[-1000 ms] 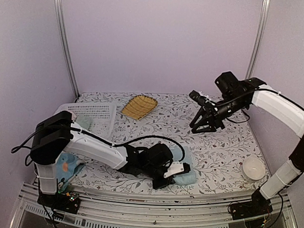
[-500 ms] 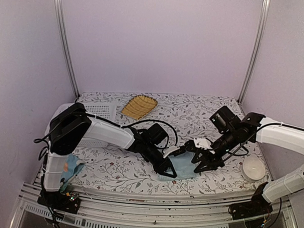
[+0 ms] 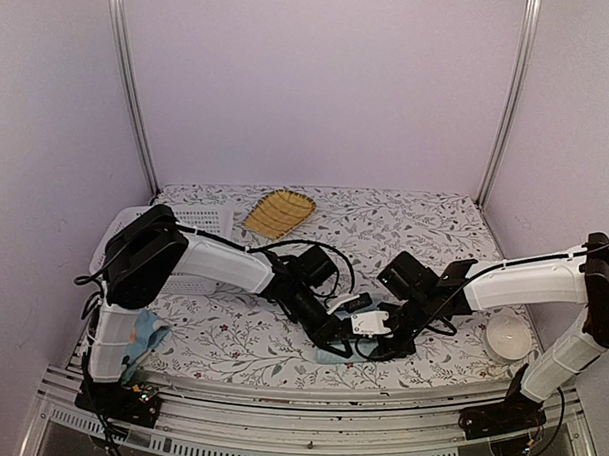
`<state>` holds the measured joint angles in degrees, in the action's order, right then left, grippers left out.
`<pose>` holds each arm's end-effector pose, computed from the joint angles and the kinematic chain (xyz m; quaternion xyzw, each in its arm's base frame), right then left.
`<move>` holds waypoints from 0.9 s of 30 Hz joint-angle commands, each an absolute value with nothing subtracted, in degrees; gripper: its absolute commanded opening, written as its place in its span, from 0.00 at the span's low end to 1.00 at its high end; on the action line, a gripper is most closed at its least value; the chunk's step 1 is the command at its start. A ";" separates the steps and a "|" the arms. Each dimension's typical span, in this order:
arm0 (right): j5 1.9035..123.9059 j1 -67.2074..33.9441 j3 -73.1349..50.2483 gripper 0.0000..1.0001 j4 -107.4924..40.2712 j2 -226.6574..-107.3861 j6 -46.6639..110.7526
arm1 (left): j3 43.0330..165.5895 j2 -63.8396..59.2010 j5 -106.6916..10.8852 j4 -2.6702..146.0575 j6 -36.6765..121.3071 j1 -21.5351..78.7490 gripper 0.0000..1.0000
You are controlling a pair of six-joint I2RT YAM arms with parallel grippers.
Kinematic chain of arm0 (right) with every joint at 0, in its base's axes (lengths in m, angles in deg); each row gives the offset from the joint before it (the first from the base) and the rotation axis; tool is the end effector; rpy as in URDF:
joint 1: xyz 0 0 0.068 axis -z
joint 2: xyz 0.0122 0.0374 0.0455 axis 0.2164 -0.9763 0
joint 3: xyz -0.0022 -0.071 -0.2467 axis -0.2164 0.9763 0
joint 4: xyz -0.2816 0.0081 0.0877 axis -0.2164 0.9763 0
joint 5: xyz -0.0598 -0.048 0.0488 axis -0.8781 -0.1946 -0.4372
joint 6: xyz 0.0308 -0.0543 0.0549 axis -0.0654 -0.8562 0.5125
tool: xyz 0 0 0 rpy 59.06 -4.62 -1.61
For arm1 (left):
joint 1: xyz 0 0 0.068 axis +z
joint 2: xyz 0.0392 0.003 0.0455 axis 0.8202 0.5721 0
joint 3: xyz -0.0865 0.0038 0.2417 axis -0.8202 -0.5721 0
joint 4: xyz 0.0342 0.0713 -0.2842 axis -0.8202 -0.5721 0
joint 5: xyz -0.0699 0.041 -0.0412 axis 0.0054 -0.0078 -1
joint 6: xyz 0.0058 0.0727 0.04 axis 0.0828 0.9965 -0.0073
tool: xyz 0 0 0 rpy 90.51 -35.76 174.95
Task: Roll the towels
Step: Roll the towel at the center of the board.
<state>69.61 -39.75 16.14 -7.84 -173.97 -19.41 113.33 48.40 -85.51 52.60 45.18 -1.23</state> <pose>0.1836 0.2663 0.0942 -0.7436 0.6250 0.1355 0.1948 0.2146 -0.4161 0.0477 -0.4472 -0.7793 0.4388 0.0149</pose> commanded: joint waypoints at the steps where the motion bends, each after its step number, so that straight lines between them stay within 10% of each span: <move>1: 67.11 -41.61 16.76 0.49 -10.37 -176.82 -17.92 | 111.79 51.91 -82.72 45.22 43.51 -0.63 0.15; 27: 65.09 -46.67 14.79 0.40 -5.67 -175.53 -13.15 | 110.16 51.17 -82.55 47.95 41.59 0.60 0.15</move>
